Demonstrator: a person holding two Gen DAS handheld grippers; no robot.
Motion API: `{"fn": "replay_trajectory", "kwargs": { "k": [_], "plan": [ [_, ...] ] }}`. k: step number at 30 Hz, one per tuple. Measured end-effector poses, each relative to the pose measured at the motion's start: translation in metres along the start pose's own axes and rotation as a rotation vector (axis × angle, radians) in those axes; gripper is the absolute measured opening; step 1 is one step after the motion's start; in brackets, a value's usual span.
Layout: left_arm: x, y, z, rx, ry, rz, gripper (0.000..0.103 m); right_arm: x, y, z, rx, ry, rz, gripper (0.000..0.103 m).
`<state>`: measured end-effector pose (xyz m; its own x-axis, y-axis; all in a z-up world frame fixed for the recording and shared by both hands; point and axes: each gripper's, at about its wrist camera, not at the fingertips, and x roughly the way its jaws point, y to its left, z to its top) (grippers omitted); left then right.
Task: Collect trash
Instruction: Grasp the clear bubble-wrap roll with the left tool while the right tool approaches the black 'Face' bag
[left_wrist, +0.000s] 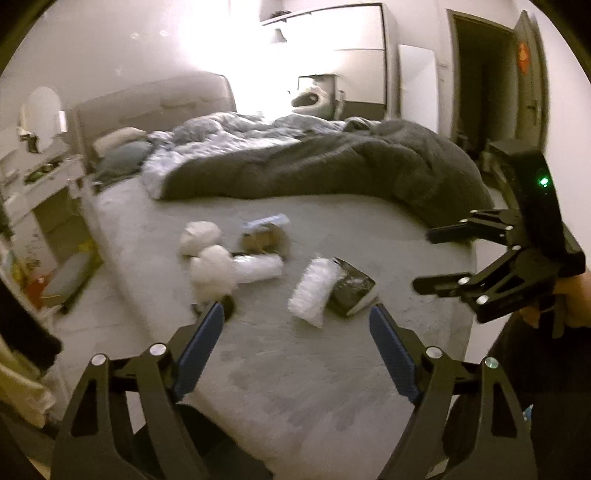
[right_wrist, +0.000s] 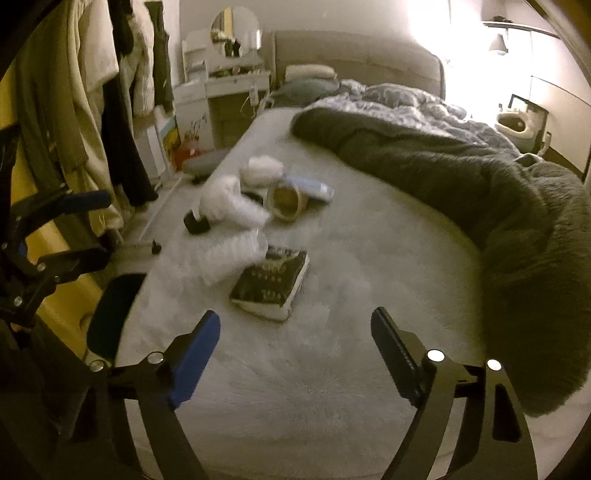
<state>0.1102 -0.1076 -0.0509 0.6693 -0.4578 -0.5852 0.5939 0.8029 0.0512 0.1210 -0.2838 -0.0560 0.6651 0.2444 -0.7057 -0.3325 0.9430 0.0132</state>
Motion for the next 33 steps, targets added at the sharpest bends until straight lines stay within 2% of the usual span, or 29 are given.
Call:
{"fn": "replay_trajectory", "kwargs": {
  "k": [2,5,13,18,21,26,33],
  "plan": [
    [0.015,0.001,0.0,-0.001,0.015,-0.051,0.083,0.008,0.0,-0.001,-0.008,0.021,0.007,0.081],
    [0.028,0.003,0.001,0.005,0.034,-0.087,0.077,0.022,-0.002,-0.002,-0.015,0.047,0.017,0.076],
    [0.077,0.01,0.005,-0.003,0.095,-0.174,0.067,0.041,-0.003,-0.007,-0.023,0.08,0.068,0.072],
    [0.102,0.016,0.007,-0.04,0.129,-0.231,0.066,0.045,-0.002,-0.006,-0.025,0.072,0.117,0.072],
    [0.112,0.018,0.007,-0.053,0.14,-0.249,0.066,0.05,0.002,-0.005,-0.027,0.075,0.14,0.072],
    [0.124,0.025,0.006,-0.101,0.163,-0.307,0.051,0.059,0.007,-0.001,-0.022,0.082,0.163,0.072],
    [0.119,0.03,0.012,-0.113,0.151,-0.341,0.044,0.064,0.012,0.005,-0.001,0.07,0.151,0.072]
  ]
}}
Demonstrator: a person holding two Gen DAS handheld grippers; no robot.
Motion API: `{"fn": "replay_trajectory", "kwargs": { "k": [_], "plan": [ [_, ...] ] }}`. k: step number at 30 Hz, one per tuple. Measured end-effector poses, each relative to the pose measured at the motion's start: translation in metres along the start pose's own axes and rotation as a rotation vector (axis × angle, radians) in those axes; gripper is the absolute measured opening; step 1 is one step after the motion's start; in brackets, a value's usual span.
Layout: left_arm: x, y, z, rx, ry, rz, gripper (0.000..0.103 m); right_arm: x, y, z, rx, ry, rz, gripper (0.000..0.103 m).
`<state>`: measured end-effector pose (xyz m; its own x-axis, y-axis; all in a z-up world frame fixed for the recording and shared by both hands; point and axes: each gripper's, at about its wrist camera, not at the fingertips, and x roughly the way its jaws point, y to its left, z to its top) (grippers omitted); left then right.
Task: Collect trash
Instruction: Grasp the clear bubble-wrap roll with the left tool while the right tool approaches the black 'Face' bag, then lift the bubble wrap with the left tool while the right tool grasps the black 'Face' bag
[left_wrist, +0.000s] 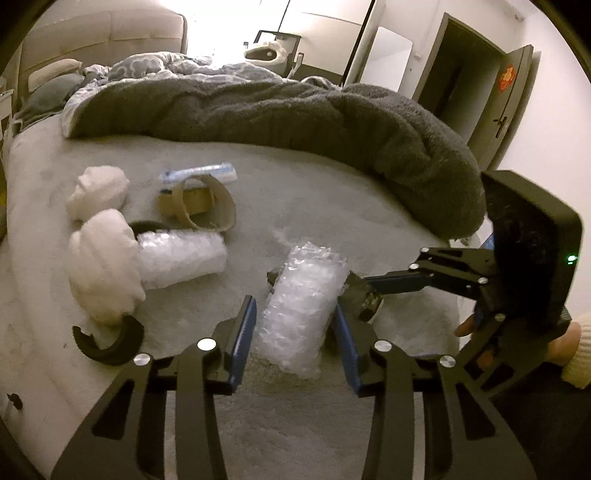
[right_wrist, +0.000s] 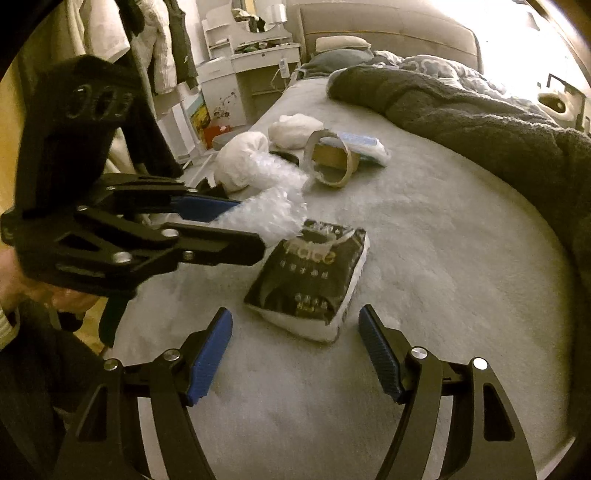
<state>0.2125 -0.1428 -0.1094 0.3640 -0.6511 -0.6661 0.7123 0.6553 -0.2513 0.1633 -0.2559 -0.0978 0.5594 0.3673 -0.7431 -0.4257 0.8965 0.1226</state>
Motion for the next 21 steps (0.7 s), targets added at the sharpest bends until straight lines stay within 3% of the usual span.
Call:
{"fn": "replay_trajectory", "kwargs": {
  "k": [8,11,13,16,21],
  "plan": [
    [-0.046,0.01,-0.001,-0.037,-0.106,0.052,0.044,0.013,0.01,0.014,0.017,-0.012,-0.081,0.073],
    [-0.071,0.025,-0.005,-0.071,-0.147,0.1,0.044,0.025,0.008,0.017,0.044,0.028,-0.122,0.073],
    [-0.087,0.037,-0.008,-0.097,-0.168,0.139,0.044,0.033,0.007,0.018,0.071,0.054,-0.146,0.067],
    [-0.108,0.053,-0.013,-0.138,-0.197,0.205,0.044,0.032,0.01,0.026,0.086,0.03,-0.183,0.061],
    [-0.14,0.076,-0.026,-0.197,-0.232,0.315,0.044,0.023,0.019,0.045,0.115,-0.035,-0.194,0.06]
  ]
}}
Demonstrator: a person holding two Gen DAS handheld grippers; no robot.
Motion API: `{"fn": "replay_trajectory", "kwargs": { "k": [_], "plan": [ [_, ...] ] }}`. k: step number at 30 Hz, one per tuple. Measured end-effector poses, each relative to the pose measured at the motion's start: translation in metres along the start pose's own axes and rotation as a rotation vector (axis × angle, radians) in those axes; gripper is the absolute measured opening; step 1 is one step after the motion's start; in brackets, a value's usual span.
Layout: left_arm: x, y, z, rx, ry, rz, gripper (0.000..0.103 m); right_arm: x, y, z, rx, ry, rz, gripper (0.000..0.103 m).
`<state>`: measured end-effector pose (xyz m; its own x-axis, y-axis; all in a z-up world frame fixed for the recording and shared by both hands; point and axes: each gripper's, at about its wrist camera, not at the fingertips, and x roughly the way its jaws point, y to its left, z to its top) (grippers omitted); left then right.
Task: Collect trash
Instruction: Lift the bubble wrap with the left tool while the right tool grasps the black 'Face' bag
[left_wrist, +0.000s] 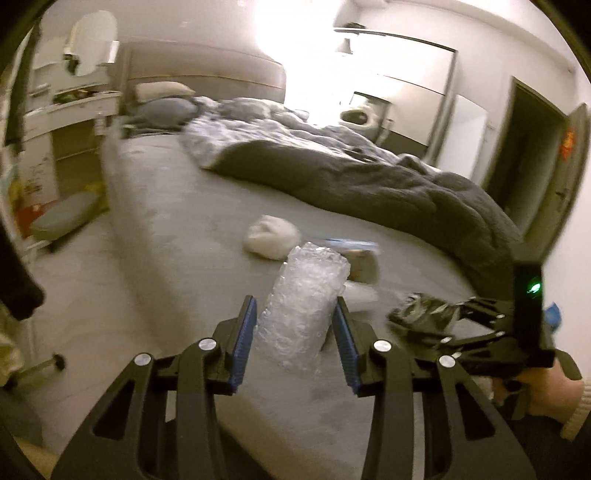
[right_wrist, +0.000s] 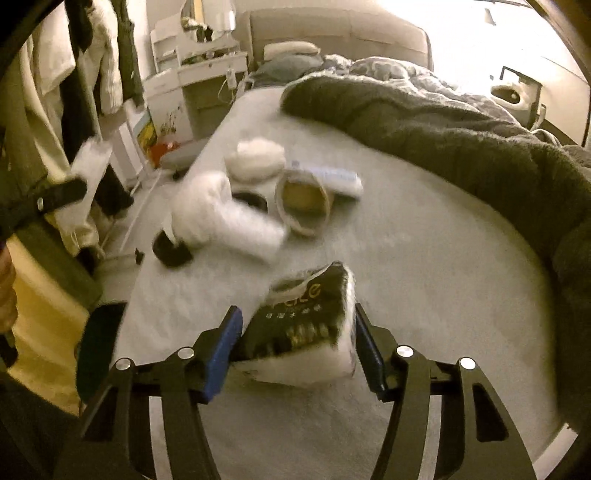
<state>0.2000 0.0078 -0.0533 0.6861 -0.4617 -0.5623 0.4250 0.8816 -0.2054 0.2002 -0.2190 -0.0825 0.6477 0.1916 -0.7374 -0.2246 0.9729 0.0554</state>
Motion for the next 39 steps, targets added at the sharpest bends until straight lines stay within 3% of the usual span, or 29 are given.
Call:
{"fn": "replay_trajectory", "kwargs": {
  "k": [6,12,17,20,24,31,32,34,39],
  "plan": [
    [-0.019,0.03,-0.009,-0.04,0.021,0.101,0.044,-0.013,0.019,0.023,-0.014,-0.038,-0.016,0.049],
    [-0.025,0.057,-0.027,-0.071,0.08,0.169,0.044,-0.002,0.03,0.027,-0.026,0.021,-0.074,0.034],
    [-0.036,0.075,-0.041,-0.098,0.099,0.193,0.044,0.01,0.032,0.03,-0.027,0.033,-0.158,0.035],
    [-0.043,0.079,-0.042,-0.107,0.093,0.2,0.045,0.011,0.035,0.032,-0.022,0.013,-0.141,0.08],
    [-0.052,0.092,-0.047,-0.131,0.096,0.214,0.045,0.017,0.044,0.038,-0.083,0.011,-0.166,0.082],
    [-0.061,0.114,-0.06,-0.166,0.127,0.236,0.045,0.046,0.056,0.043,-0.194,0.098,-0.235,0.085],
    [-0.06,0.116,-0.063,-0.17,0.137,0.241,0.045,0.052,0.054,0.044,-0.19,0.123,-0.25,0.084],
    [-0.058,0.123,-0.07,-0.19,0.171,0.251,0.046,0.058,0.046,0.041,-0.143,0.164,-0.247,0.062],
    [-0.041,0.144,-0.097,-0.282,0.304,0.248,0.046,0.049,0.039,0.046,-0.056,0.163,-0.245,0.058]
  ]
}}
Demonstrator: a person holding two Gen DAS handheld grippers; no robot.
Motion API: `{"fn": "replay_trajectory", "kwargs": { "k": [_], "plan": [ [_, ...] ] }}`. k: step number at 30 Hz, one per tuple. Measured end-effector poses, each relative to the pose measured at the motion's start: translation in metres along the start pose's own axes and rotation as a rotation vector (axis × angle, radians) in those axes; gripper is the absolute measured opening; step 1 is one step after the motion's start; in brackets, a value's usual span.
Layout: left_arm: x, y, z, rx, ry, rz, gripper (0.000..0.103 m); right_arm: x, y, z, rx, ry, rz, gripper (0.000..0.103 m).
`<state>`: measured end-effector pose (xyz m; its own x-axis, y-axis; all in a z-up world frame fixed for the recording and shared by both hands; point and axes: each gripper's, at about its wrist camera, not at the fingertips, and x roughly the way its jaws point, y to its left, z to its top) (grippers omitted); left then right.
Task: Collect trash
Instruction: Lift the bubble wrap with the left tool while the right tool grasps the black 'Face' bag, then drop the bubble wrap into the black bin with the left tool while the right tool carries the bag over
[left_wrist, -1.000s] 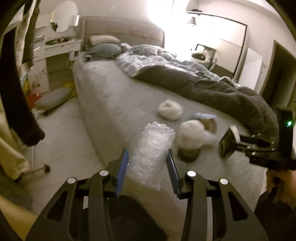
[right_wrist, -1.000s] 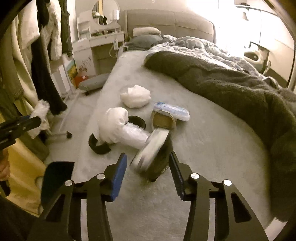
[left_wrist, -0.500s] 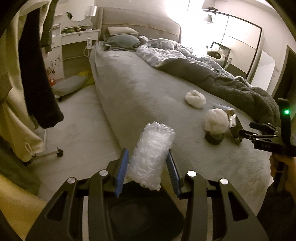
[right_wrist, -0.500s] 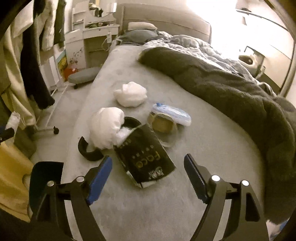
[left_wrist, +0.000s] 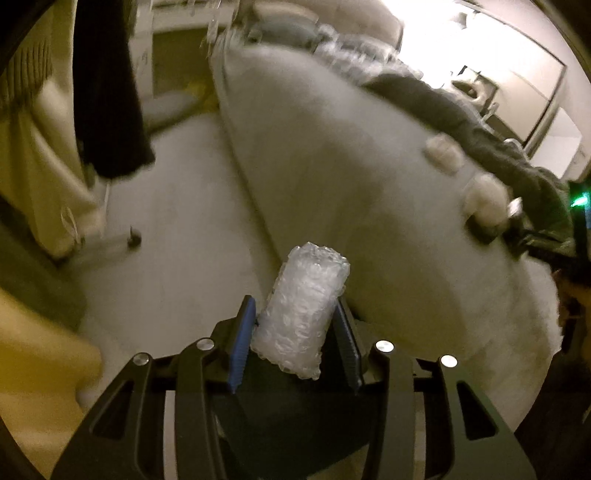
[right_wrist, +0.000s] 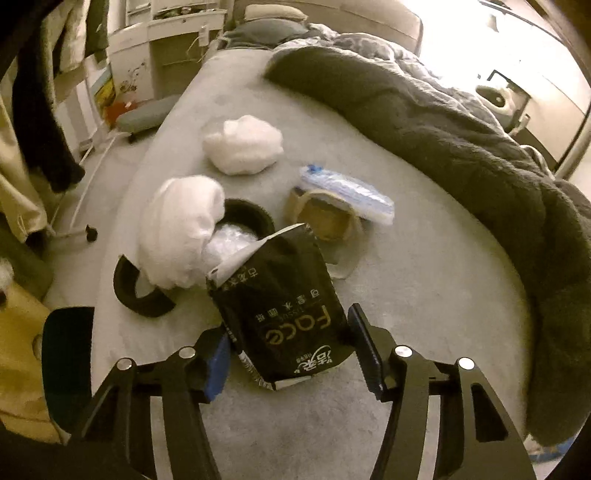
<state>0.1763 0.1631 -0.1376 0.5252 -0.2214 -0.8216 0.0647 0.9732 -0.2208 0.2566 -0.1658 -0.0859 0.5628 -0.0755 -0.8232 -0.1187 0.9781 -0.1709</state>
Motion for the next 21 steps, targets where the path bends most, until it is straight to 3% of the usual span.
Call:
{"fn": "replay_trajectory", "kwargs": {
  "k": [7,11,15,18,21],
  "plan": [
    [0.04,0.014,-0.029,-0.05,0.204,-0.008,0.046,-0.039,-0.004,0.006,0.037,-0.068,-0.063,0.058],
    [0.053,0.016,-0.043,-0.061,0.281,-0.003,0.046,-0.065,-0.001,0.013,0.041,-0.143,-0.029,0.058],
    [0.066,0.017,-0.06,-0.073,0.351,0.0,0.048,-0.081,0.021,0.017,0.02,-0.187,0.092,0.058],
    [0.074,0.017,-0.071,-0.079,0.396,0.002,0.055,-0.08,0.044,0.016,0.013,-0.153,0.242,0.058],
    [0.079,0.019,-0.081,-0.087,0.426,-0.001,0.065,-0.078,0.074,0.016,-0.029,-0.127,0.332,0.058]
  ]
}}
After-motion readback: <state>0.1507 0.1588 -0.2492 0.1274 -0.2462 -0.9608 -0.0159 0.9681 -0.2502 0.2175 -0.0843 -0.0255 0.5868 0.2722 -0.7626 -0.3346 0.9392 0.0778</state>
